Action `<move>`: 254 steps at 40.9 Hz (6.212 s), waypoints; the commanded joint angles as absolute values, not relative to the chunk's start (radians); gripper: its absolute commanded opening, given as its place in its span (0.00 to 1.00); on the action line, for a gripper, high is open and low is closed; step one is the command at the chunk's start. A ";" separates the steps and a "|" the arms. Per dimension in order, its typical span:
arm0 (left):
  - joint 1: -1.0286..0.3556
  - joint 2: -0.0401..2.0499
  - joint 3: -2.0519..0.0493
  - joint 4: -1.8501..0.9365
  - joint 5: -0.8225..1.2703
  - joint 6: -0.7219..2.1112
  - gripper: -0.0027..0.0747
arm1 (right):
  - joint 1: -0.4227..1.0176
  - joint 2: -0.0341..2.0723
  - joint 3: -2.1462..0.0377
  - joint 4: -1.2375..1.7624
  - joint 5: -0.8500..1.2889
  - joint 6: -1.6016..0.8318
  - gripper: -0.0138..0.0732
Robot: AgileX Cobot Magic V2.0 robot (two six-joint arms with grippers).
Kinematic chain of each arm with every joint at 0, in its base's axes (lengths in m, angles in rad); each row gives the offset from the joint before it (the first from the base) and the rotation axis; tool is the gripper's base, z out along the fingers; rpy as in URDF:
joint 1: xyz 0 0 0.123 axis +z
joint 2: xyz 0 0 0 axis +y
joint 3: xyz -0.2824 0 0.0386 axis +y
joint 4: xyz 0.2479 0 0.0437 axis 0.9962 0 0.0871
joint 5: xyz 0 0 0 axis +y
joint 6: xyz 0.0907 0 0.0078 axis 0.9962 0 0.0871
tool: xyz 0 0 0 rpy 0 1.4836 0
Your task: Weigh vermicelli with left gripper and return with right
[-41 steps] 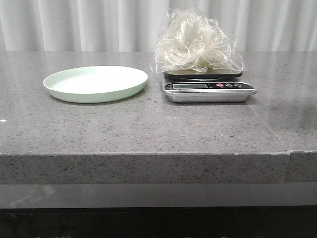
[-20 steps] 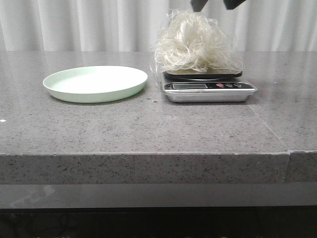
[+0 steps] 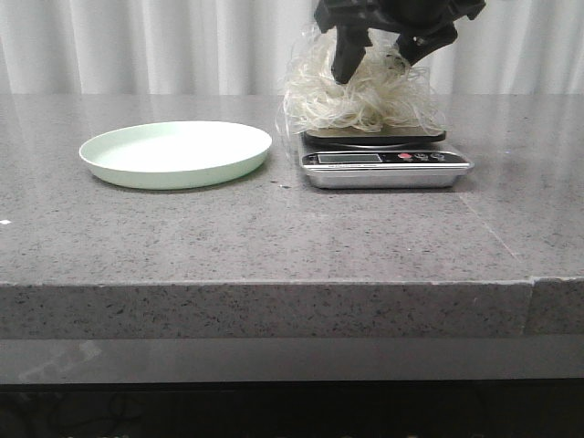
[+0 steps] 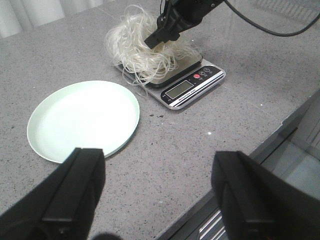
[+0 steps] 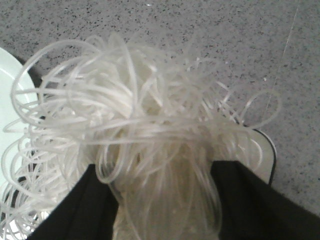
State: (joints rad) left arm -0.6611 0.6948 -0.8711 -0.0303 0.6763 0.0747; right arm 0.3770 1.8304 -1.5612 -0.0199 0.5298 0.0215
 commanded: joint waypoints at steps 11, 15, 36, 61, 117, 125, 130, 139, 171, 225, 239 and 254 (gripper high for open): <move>-0.665 0.694 -0.900 -0.044 0.608 0.063 0.68 | 0.374 1.781 -1.595 -0.033 0.475 0.018 0.34; -0.665 0.694 -0.900 -0.044 0.608 0.063 0.68 | 0.376 1.757 -1.596 -0.033 0.475 0.018 0.34; -0.665 0.694 -0.900 -0.044 0.606 0.063 0.68 | 0.526 1.671 -1.835 -0.033 0.410 0.018 0.34; -0.665 0.694 -0.900 -0.044 0.602 0.063 0.68 | 0.668 1.878 -1.835 -0.033 0.302 0.018 0.34; -0.665 0.694 -0.900 -0.044 0.600 0.063 0.68 | 0.630 1.107 -1.296 -0.067 0.701 0.035 0.75; -0.665 0.694 -0.900 -0.044 0.602 0.063 0.68 | 0.630 0.908 -1.119 -0.068 0.725 0.035 0.75; -0.665 0.694 -0.900 -0.044 0.601 0.063 0.68 | 0.630 0.788 -1.020 -0.068 0.729 0.035 0.75; -0.665 0.694 -0.900 -0.044 0.601 0.063 0.68 | 0.630 0.608 -0.882 -0.067 0.783 0.035 0.75; -0.665 0.694 -0.900 -0.044 0.601 0.063 0.22 | 0.630 0.544 -0.842 -0.069 0.831 0.035 0.34; -0.094 -0.024 0.011 -0.038 -0.046 0.063 0.22 | 0.630 0.544 -0.842 -0.069 0.831 0.035 0.34; -0.049 -0.024 0.008 -0.035 -0.059 0.063 0.22 | 0.630 0.544 -0.842 -0.069 0.831 0.035 0.34; -0.049 -0.024 0.008 -0.035 -0.059 0.063 0.22 | 0.630 0.544 -0.842 -0.069 0.831 0.035 0.34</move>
State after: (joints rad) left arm -0.0537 -0.0041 0.0037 -0.0308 0.0224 0.0740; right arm 0.6335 0.5407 -0.8203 -0.0520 0.8904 0.0347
